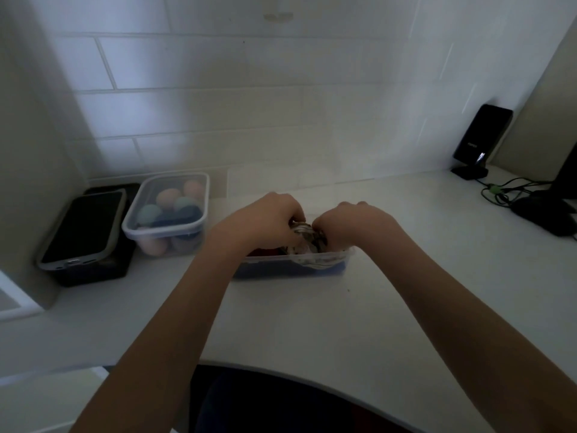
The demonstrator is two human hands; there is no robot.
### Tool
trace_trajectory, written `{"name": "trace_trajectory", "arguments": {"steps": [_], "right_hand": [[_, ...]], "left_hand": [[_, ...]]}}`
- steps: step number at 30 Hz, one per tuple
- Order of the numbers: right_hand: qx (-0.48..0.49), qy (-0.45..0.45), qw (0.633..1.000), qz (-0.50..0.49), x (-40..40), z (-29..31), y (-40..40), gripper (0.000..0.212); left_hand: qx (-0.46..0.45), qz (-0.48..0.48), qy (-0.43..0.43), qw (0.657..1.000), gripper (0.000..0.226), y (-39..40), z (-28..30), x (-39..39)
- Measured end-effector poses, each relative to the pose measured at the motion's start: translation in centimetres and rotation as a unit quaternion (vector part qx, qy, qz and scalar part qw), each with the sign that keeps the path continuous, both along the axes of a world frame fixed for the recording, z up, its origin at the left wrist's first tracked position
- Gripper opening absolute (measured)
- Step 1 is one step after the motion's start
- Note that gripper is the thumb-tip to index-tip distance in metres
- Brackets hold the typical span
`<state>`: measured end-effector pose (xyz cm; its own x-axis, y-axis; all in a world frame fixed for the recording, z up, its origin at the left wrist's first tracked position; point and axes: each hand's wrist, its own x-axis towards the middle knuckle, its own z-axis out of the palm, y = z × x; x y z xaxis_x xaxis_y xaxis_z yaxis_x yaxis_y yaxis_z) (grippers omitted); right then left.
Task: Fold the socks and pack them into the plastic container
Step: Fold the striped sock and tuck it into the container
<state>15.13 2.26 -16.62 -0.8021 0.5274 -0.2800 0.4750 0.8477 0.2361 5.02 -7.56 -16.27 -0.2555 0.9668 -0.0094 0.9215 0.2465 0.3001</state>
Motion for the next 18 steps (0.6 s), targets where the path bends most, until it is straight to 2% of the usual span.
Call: {"name": "trace_trajectory", "arguments": {"steps": [3, 6, 9, 12, 14, 18], "right_hand": [[0.004, -0.013, 1.0, -0.006, -0.1, 0.1, -0.1, 0.029], [-0.003, -0.021, 1.0, -0.006, -0.2, 0.4, -0.1, 0.031], [-0.034, 0.027, 0.999, 0.001, 0.3, 0.8, 0.0, 0.034], [-0.025, 0.077, 0.997, 0.018, 1.2, 1.6, -0.2, 0.041], [0.006, 0.051, 0.999, 0.012, 1.4, 2.1, -0.4, 0.036], [-0.006, -0.026, 0.999, -0.032, 0.4, 1.9, -0.3, 0.03]], "left_hand": [[-0.026, 0.009, 0.033, 0.999, 0.032, 0.2, -0.5, 0.3], [-0.067, 0.021, 0.079, 0.994, 0.053, 0.7, -1.2, 0.4], [-0.11, 0.028, 0.11, 0.987, 0.072, 1.1, -0.9, 0.4], [-0.137, 0.027, 0.104, 0.985, 0.08, 1.3, -0.7, 0.5], [-0.151, 0.028, 0.105, 0.982, 0.082, 1.5, -0.8, 0.7], [-0.182, 0.041, 0.106, 0.977, 0.092, 1.8, -0.8, 0.8]]}}
